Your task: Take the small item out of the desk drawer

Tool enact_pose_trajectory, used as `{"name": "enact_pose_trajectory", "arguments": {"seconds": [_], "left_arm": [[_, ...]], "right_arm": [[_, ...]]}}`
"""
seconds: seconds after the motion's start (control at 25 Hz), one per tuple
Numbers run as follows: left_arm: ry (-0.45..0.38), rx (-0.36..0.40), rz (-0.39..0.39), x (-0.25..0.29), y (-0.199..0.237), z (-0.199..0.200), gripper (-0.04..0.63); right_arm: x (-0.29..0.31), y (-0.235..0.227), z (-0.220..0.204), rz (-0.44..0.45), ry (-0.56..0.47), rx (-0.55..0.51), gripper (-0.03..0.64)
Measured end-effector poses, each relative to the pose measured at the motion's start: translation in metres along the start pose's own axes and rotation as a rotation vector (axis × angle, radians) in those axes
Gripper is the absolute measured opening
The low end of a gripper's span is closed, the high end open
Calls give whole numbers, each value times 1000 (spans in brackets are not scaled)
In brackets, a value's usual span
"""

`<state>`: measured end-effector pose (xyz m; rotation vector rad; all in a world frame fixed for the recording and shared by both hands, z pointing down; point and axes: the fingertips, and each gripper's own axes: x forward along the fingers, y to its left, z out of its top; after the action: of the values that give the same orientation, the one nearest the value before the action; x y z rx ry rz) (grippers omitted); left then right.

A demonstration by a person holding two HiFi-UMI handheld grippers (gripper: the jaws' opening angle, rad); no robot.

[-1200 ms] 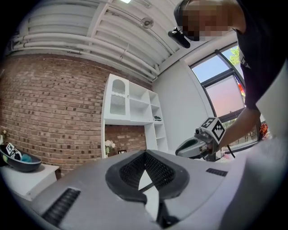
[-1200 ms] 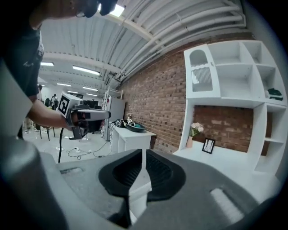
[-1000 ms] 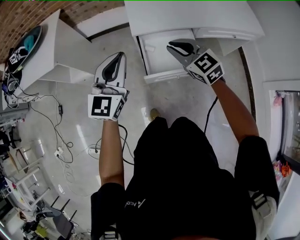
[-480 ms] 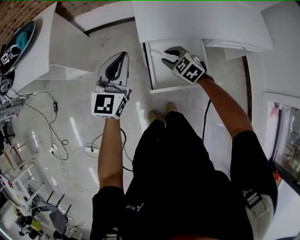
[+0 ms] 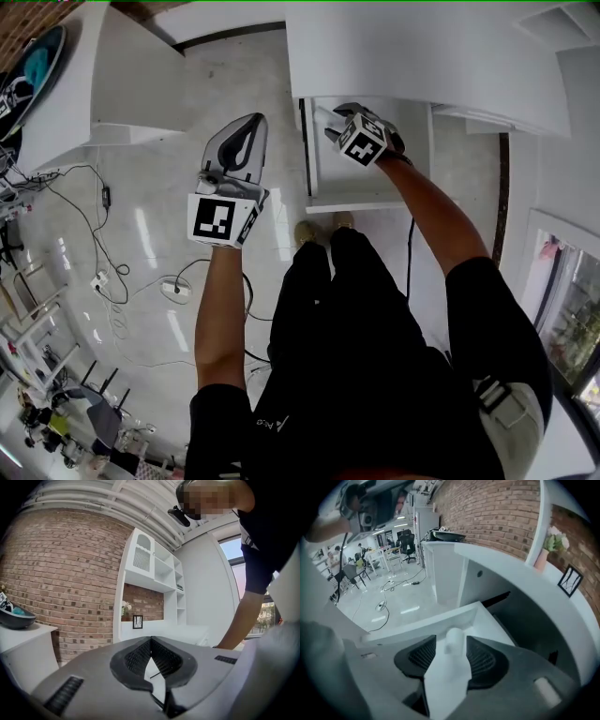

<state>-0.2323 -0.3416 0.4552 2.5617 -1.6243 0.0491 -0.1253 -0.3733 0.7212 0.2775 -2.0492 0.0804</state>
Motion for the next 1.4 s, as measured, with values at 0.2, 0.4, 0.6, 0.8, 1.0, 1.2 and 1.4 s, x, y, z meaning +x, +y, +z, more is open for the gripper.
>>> {"name": "enact_pose_trajectory", "arguments": {"seconds": [0.2,0.4,0.6,0.8,1.0,1.2,1.4], "left_arm": [[24,-11,12,9,7,-15,0],[49,-24,21,12,13,-34,0],[70,-33,23,12,15,-44,0],[79,-34,25,10,16,-48,0],[78,-35,12,7,12,-44,0],[48,-39,-7,12,-6,-33,0],[23,-17,-37,11,-28,-6,0]], "right_arm": [[38,-4,-13,26,53,1,210],[69,-9,-22,36,90,22,212],[83,-12,-27,39,108,34,204],[84,-10,-30,46,121,42,173],[58,-1,-24,49,115,15,167],[-6,9,-10,45,44,-2,167],[-96,8,18,-12,-125,33,167]]}}
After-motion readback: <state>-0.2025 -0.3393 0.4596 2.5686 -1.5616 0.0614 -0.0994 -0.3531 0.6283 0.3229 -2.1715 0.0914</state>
